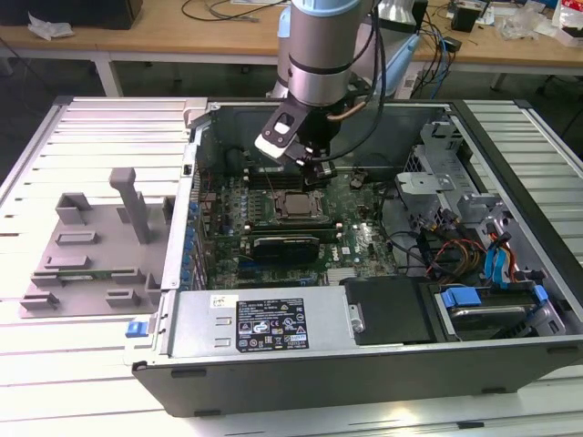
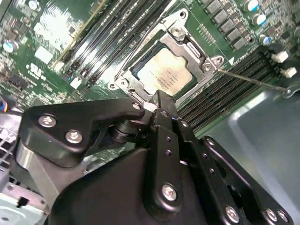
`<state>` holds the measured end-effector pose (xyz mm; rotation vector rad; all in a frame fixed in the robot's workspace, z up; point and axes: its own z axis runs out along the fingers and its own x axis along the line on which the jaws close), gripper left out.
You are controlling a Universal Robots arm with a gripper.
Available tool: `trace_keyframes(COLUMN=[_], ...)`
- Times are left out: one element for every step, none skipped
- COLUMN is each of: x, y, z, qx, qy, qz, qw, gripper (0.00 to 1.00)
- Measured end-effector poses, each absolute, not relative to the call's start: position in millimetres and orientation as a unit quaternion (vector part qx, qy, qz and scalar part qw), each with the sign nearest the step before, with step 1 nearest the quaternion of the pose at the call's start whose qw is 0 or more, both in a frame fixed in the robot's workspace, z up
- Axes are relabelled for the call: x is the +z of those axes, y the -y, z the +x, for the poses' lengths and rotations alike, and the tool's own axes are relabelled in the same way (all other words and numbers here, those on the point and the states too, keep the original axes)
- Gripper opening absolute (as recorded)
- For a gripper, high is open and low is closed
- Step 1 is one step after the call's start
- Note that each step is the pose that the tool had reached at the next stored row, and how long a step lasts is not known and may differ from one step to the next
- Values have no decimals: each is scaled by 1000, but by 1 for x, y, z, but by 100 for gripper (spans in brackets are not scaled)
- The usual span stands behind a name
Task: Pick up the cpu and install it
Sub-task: 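Close the cpu cover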
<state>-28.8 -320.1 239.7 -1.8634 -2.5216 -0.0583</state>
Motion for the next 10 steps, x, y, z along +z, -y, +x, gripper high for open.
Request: trace_keyframes(x=[240, 240, 240, 240, 240, 240, 240, 240, 240, 240], y=[320, 320, 320, 320, 320, 320, 320, 320, 320, 320], z=[-29, -29, -29, -29, -29, -30, -30, -30, -30, -31], qx=[-19, -19, -18, -19, -18, -18, -18, -18, -18, -18], qy=[810, 815, 820, 822, 829, 836, 842, 846, 848, 855], qz=[-587, -579, -573, -569, -559, -549, -539, -534, -530, -518], qw=[3, 3, 3, 3, 4, 4, 4, 4, 4, 5], gripper=[11, 11, 11, 11, 11, 11, 11, 11, 11, 11])
